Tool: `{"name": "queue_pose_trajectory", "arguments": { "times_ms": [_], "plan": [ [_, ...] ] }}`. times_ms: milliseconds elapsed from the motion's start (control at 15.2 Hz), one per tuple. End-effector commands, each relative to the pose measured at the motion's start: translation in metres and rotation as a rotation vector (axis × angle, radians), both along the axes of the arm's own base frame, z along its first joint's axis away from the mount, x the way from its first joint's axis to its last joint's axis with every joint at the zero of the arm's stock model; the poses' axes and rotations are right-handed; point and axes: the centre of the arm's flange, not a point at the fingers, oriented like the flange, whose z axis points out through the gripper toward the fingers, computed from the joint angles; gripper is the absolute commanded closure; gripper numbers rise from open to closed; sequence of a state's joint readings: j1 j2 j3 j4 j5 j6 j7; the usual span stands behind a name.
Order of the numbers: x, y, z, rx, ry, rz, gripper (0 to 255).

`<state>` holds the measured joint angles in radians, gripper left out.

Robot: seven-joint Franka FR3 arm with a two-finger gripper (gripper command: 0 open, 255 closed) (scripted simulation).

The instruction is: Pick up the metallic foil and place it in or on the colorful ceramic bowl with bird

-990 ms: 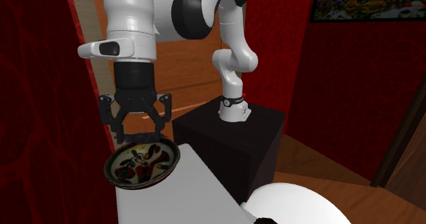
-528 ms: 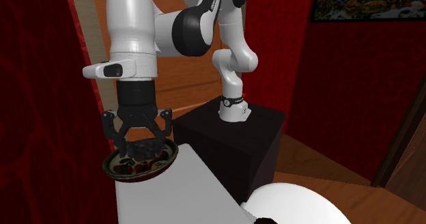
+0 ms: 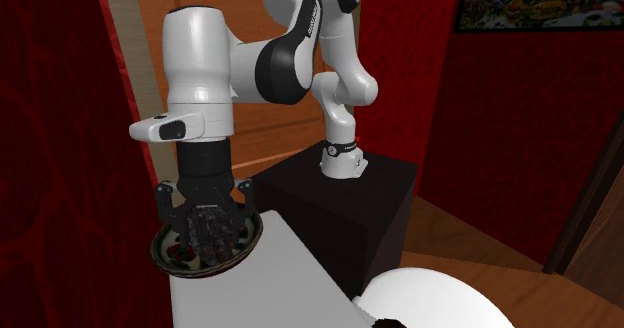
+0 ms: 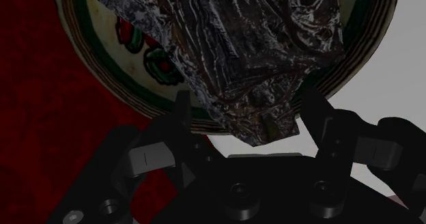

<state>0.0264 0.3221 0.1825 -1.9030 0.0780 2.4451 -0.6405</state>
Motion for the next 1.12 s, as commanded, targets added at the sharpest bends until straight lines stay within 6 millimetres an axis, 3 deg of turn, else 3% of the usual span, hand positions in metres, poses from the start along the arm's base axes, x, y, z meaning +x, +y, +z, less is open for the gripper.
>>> {"name": "queue_pose_trajectory", "arguments": {
  "times_ms": [0,330,396,726,990,1056],
  "plan": [
    [0.000,0.000,-0.001,0.000,0.000,0.000,255],
    [0.000,0.000,-0.001,0.000,0.000,0.000,255],
    [0.000,0.000,-0.001,0.000,0.000,0.000,0],
    [0.000,0.000,-0.001,0.000,0.000,0.000,0],
    [-0.010,-0.007,0.047,0.000,0.000,0.000,0],
    [-0.010,-0.007,0.047,0.000,0.000,0.000,0]
  ]
}}
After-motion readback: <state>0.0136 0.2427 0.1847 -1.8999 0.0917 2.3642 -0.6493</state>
